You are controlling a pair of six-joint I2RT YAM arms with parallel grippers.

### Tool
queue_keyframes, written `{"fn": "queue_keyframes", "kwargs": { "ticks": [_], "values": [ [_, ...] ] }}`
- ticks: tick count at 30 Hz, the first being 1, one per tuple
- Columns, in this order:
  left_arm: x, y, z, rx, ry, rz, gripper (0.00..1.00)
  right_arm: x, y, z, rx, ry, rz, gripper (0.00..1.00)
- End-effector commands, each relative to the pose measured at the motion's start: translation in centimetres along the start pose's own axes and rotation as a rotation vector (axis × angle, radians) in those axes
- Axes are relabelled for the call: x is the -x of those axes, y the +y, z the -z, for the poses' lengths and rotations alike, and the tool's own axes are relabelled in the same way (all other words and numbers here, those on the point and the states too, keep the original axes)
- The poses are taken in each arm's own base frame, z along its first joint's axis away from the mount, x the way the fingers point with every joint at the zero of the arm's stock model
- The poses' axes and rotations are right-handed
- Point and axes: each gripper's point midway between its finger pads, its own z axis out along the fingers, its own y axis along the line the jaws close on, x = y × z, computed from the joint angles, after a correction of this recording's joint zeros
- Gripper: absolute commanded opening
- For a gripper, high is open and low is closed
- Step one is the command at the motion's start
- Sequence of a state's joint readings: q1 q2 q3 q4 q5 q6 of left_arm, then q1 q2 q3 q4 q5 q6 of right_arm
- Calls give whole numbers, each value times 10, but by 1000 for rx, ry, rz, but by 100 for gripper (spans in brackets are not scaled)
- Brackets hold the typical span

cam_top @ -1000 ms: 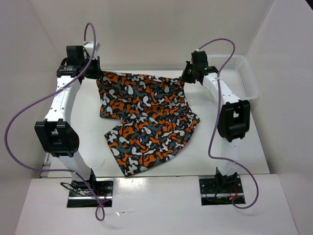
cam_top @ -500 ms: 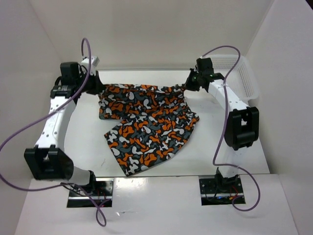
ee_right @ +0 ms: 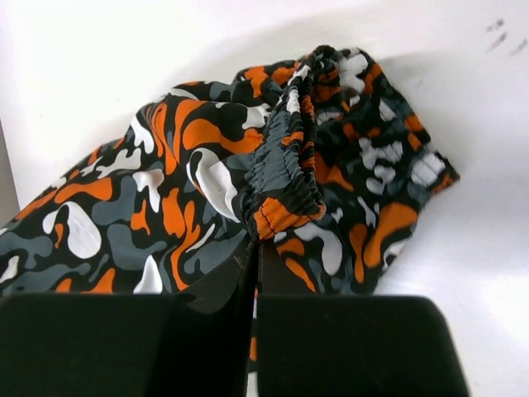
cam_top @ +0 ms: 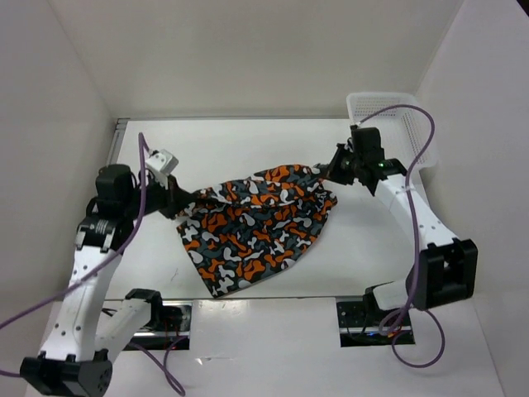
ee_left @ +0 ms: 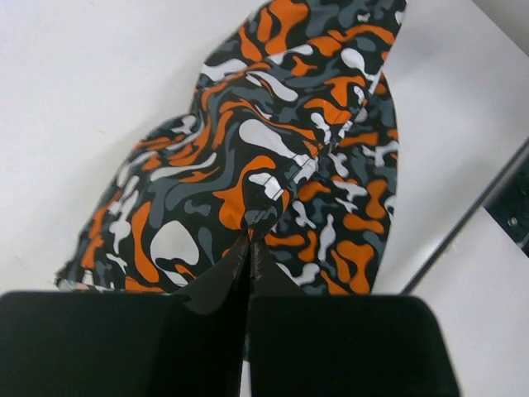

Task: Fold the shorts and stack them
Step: Fold the shorts

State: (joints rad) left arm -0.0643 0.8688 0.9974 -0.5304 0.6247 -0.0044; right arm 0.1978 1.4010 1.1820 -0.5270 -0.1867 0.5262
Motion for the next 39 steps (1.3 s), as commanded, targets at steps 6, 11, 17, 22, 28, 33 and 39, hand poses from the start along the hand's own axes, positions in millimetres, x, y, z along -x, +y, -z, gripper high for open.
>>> {"fn": "queue_keyframes", "kwargs": {
  "ticks": [6,11,17,22,28,33,39],
  "values": [
    [-62,-40,18,-94,54,8,0,-45,-27,22,-61,61,-71,0],
    [-91,-63,32,-173,78,29,0,-57,-39,36,-82,44,-137,0],
    [-122,-97,47,-319,96,43,0,-64,-47,42,-129,28,-231,0],
    [-160,-113,53,-399,182,92,0,-66,-66,35,-157,18,-331,0],
    [-176,-127,58,-489,186,86,100,-57,-87,16,-179,-2,-402,53],
    [-152,-120,47,-463,145,0,100,-29,-63,9,-119,-44,-362,81],
    [-118,-74,1,-273,187,2,67,-20,-27,-6,-158,-75,-231,42]
  ]
}}
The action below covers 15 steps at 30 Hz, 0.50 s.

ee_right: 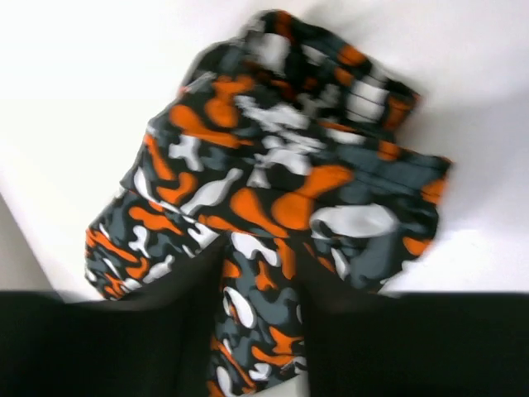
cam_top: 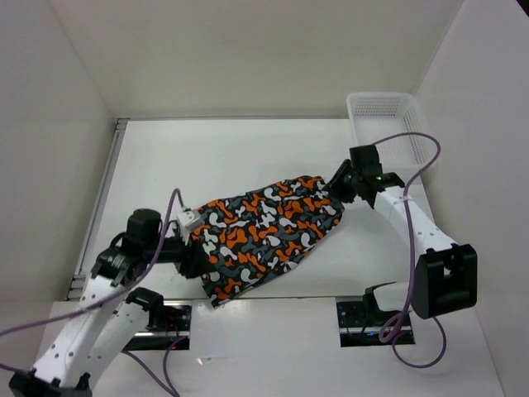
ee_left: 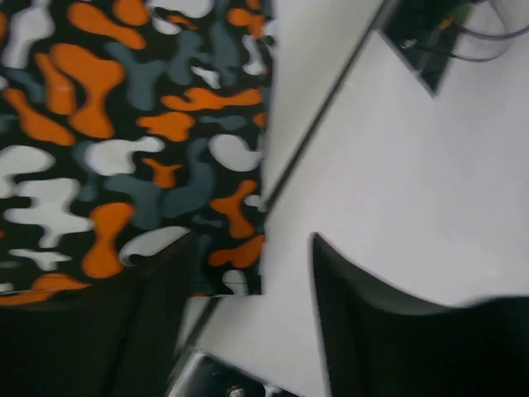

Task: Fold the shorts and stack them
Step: Fold the shorts

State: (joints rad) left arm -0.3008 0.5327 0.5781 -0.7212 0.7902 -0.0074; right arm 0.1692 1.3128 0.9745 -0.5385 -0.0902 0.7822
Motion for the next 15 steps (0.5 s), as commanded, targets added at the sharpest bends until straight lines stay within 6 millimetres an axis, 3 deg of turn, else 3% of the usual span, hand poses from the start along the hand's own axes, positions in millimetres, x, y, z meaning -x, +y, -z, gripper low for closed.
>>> {"fn": "queue_keyframes", "kwargs": {
  "ticks": [1,2,3,4,9,10,15],
  "values": [
    [53,48,-2,216,-51,-67,58,18,35,2,24,-119,70,31],
    [48,70,-10,276,20,-10,49,14,32,-3,-10,-120,73,19],
    [55,86,-13,330,18,-14,38,15,28,-6,-42,-144,84,5],
    [54,99,-18,361,37,-1,31,7,33,-12,-38,-127,103,3],
    [41,152,-56,392,134,84,33,-19,11,-50,-103,-15,110,6],
    [23,162,-64,397,201,131,33,-19,3,-61,-116,15,69,8],
    [10,191,-81,432,275,175,31,-30,-6,-88,-119,76,21,13]
  ]
}}
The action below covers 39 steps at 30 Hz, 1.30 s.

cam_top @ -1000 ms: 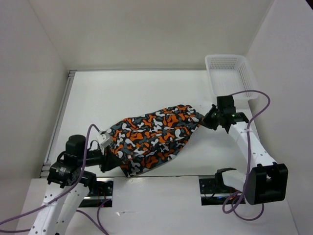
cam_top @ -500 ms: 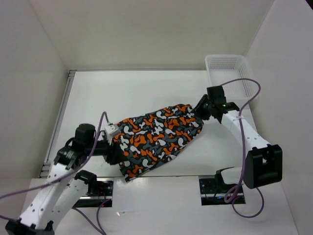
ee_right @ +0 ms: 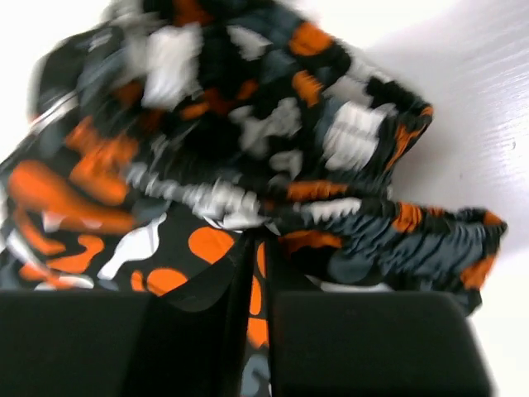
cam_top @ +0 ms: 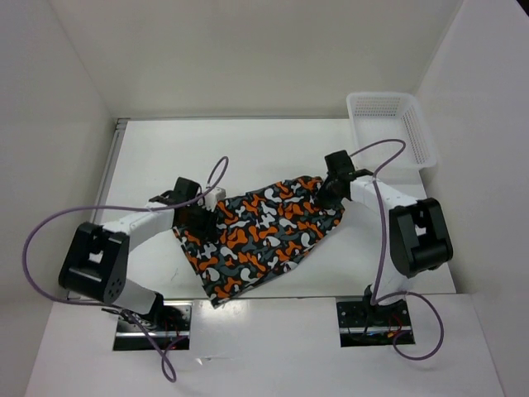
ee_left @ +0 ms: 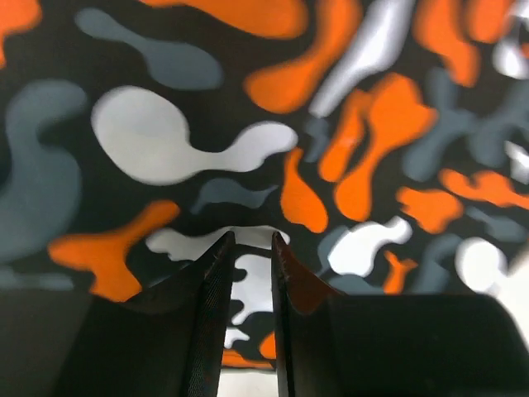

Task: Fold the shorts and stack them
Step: Fold the shorts

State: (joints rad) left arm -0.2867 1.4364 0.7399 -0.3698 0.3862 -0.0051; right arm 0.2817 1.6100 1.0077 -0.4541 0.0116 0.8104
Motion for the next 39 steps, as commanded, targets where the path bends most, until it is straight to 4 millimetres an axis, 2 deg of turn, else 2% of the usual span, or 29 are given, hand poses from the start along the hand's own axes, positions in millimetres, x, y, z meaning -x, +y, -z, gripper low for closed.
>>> {"fn": "queue_keyframes", "kwargs": {
  "ticks": [1,3,4,5,6,7,9,11,13,14,17,18,20,21,22,25,26,27,28,29,30,31,32,34,35,36,37,38,39],
  "values": [
    [36,17,-5,51,-74,-24,31,10,9,-13,31,-19,-36,16],
    [47,27,-14,66,-67,-13,31,6,4,-26,13,-3,-36,23],
    [44,33,-24,74,-40,-1,31,9,10,-29,30,-6,-49,29],
    [48,39,-29,79,-44,6,31,7,11,-33,34,3,-49,37],
    [58,42,-32,79,-48,4,30,2,9,-40,26,22,-60,40],
    [52,51,-44,80,-11,30,30,5,16,-42,53,25,-60,47],
    [60,60,-54,84,-1,44,30,2,16,-51,58,57,-79,53],
    [79,84,-62,111,-16,72,30,5,33,-49,121,70,-76,62],
    [90,101,-65,117,-24,103,30,11,43,-45,149,66,-74,63],
    [121,112,-57,147,-85,88,30,14,46,-44,156,60,-73,63],
    [153,143,-47,195,-135,113,31,14,69,-32,246,104,-64,70],
    [182,155,-43,208,-184,102,31,16,76,-28,273,111,-52,76],
    [204,169,-36,214,-219,107,33,18,86,-12,314,117,-36,82],
    [209,174,-42,213,-216,109,33,25,93,-3,335,96,-14,88],
    [234,176,-31,221,-259,89,33,27,100,10,359,77,27,90],
    [259,178,-14,249,-295,75,35,50,98,35,314,-30,71,91],
    [270,175,-1,263,-327,61,36,57,96,49,307,-74,77,91],
    [282,171,24,277,-375,48,39,68,84,53,252,-126,61,91],
    [289,163,37,271,-403,33,43,72,82,58,239,-154,57,86],
    [290,157,46,264,-417,26,51,82,68,62,217,-184,30,78],
    [297,144,72,272,-462,5,52,85,58,61,196,-196,16,69],
    [295,136,80,258,-468,-1,52,89,50,57,178,-208,1,46],
    [298,123,100,252,-501,-20,52,91,32,53,149,-207,-27,38],
    [270,112,93,214,-450,-1,51,95,20,49,129,-210,-50,27],
    [263,101,103,200,-459,-9,51,93,11,45,112,-202,-60,27],
    [251,92,98,156,-442,-8,51,96,8,45,107,-206,-69,31],
    [241,89,94,142,-434,-6,51,97,6,44,122,-200,-65,43],
    [212,81,79,117,-382,12,51,94,5,39,120,-182,-64,76],
    [198,81,72,113,-359,24,51,92,3,33,107,-169,-53,83]
  ]
}}
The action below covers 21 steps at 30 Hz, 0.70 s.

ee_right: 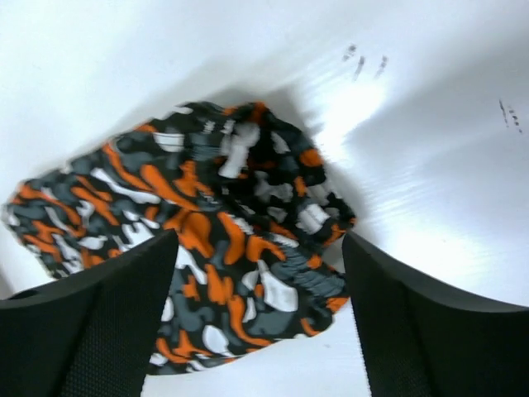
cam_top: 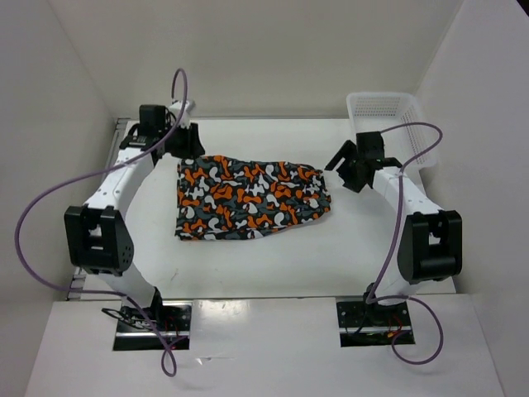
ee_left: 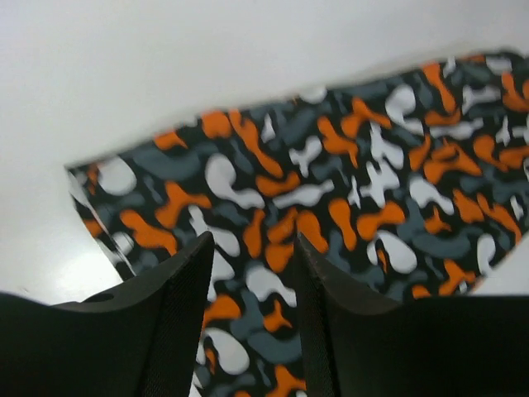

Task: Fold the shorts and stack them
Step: Fold the shorts

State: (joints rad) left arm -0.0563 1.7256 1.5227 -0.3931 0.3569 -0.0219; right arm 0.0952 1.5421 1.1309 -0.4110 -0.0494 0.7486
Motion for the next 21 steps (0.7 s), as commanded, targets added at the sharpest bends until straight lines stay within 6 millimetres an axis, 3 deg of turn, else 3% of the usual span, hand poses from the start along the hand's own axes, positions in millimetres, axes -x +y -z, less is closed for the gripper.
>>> {"fn": "queue_keyframes", "kwargs": {
  "ticks": [1,2,6,10,13,16,21],
  "values": [
    [-76,-22,-6,-93,152,33,51,-14,-12,-11,-26,49,42,87],
    [-103,-26,-8,-115,193,54,50,-17,-14,-15,-23,73,34,91],
    [-147,-37,-10,-164,268,88,48,-39,-25,-33,-32,151,17,92],
    [-153,-41,-13,-172,272,81,48,-48,-35,-51,-55,175,14,91],
    [-169,-39,-19,-174,313,100,47,-55,-42,-65,-66,194,11,71],
    [-169,-39,-19,-174,313,100,47,-66,-40,-67,-45,215,11,52],
    [-167,-35,-17,-146,328,100,47,-91,-40,-57,-62,243,33,37]
  ]
}}
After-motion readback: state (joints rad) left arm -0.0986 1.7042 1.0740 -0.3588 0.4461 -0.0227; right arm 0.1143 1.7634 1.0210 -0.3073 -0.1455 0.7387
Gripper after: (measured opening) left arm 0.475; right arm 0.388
